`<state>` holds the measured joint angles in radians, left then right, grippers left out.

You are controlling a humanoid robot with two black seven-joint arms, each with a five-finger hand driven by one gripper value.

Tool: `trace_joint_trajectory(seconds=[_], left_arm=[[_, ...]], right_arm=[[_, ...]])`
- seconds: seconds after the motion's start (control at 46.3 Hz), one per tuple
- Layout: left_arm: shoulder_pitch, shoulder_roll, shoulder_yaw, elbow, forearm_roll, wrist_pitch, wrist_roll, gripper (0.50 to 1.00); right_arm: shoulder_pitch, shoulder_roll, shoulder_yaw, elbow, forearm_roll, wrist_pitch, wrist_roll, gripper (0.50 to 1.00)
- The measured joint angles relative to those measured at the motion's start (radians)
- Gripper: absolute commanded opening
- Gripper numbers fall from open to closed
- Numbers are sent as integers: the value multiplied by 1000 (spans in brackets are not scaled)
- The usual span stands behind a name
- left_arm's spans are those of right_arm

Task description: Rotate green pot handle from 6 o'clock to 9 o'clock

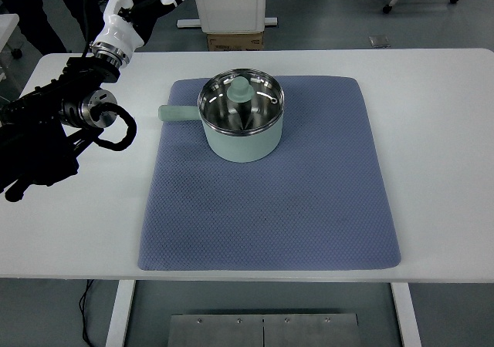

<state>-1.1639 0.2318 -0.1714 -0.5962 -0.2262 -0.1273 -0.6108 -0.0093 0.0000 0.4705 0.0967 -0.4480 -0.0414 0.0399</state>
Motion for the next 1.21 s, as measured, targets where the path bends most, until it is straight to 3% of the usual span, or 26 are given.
trace_joint_trajectory(seconds=[0.324, 0.561, 1.209], left_arm=[[94, -102, -177, 107, -45, -11, 76, 1000], [128, -183, -243, 199, -46, -10, 85, 1000], [166, -190, -338, 278, -77, -22, 134, 1000]], right_arm=[[0, 0, -1, 0, 0, 0, 0, 1000], [0, 0, 0, 0, 0, 0, 0, 1000], [1, 0, -1, 1, 0, 0, 0, 1000]])
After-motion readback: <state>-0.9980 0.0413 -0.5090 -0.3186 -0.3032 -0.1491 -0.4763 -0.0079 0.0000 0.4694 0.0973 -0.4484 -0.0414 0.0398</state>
